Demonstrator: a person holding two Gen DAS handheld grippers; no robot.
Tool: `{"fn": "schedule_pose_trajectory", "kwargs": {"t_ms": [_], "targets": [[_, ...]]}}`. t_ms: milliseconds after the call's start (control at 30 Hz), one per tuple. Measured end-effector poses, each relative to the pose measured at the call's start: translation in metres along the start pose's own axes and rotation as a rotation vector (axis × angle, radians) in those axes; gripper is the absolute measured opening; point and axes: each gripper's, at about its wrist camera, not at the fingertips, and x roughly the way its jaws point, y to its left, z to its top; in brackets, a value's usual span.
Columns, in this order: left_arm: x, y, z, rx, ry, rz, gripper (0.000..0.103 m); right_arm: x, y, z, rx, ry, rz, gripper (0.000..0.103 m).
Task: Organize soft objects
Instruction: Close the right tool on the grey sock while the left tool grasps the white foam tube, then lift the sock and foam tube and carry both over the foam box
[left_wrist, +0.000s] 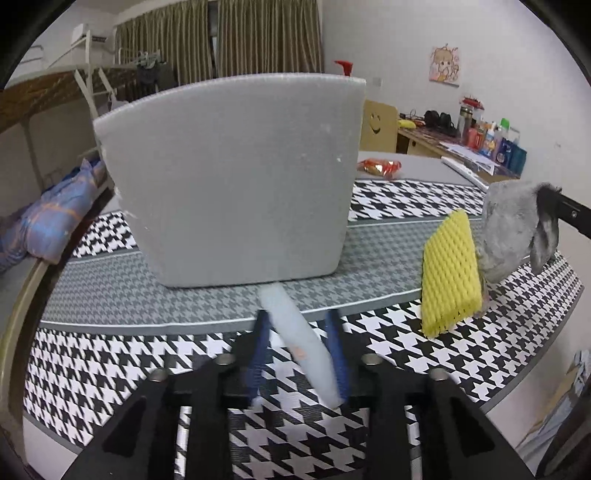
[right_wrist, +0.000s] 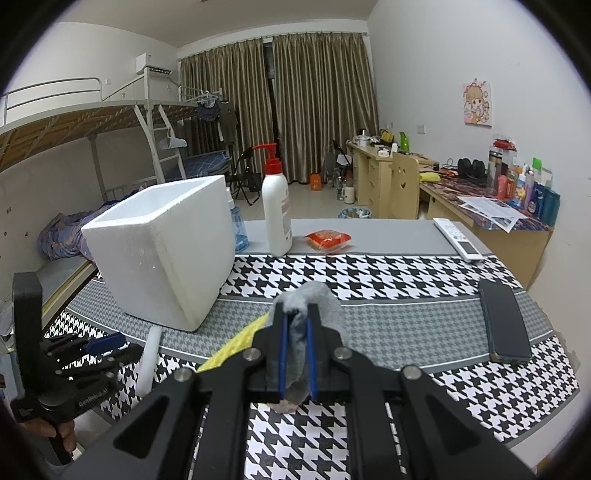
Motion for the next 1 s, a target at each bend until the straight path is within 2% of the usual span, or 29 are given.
{"fn": "schedule_pose_trajectory", "kwargs": {"t_ms": [467,633,833,1000], "targets": [[0.032,-0.007,-0.001,-0.033,0.122,-0.001,0.037,-0.003,-0.003,0.001,-0.002,-0.018,0.019,0.012],[0.037,-0.013,0.002,-0.022,0.126,0.018,0.036,-0.002,-0.003,0.001,-0.003,-0.018,0.023,0.012],[0.038,-0.016,0.004,-0.016,0.109,0.031,0.019,-0.003,-0.002,0.001,-0.006,-0.022,0.024,0.012],[0.03,-0.012,0.004,-0.003,0.075,0.018,0.016,-0.006,0.002,0.003,-0.012,-0.032,0.023,0.012]]}}
